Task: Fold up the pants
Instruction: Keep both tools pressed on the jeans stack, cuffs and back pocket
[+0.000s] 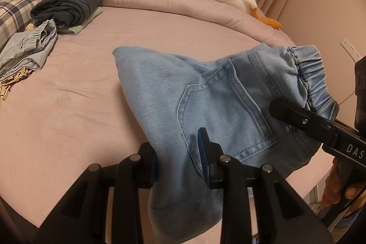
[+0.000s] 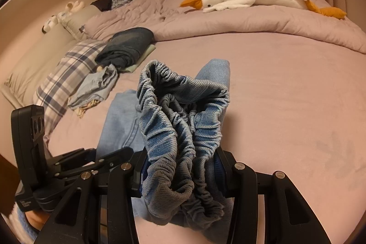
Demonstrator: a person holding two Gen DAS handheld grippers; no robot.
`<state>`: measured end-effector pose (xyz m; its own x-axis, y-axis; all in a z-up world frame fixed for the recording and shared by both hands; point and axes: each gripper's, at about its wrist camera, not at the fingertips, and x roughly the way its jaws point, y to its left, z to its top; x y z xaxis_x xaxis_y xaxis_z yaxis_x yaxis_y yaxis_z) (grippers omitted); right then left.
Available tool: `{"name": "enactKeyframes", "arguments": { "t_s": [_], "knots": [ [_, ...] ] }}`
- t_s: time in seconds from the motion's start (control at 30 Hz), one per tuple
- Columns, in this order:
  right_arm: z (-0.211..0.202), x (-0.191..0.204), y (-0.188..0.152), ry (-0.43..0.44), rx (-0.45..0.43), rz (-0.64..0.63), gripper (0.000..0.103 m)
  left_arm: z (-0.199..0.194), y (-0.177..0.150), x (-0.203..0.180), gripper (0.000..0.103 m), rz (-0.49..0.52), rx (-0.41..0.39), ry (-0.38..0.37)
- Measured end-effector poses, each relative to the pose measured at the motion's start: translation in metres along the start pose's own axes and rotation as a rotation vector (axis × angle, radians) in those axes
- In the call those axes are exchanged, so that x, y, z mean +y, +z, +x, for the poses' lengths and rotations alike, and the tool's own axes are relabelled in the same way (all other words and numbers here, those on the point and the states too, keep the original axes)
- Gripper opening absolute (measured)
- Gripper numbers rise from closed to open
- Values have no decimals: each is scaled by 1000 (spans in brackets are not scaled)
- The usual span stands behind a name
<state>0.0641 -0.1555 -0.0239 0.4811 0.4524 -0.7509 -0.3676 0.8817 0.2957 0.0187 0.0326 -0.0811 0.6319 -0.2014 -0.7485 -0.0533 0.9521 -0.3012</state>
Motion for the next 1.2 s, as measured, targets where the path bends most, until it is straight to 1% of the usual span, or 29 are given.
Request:
{"name": "enactKeyframes", "arguments": {
  "t_s": [1.2],
  "knots": [
    [-4, 4, 1, 1, -14, 6, 48, 0, 8, 5, 28, 21, -15, 4]
  ]
}}
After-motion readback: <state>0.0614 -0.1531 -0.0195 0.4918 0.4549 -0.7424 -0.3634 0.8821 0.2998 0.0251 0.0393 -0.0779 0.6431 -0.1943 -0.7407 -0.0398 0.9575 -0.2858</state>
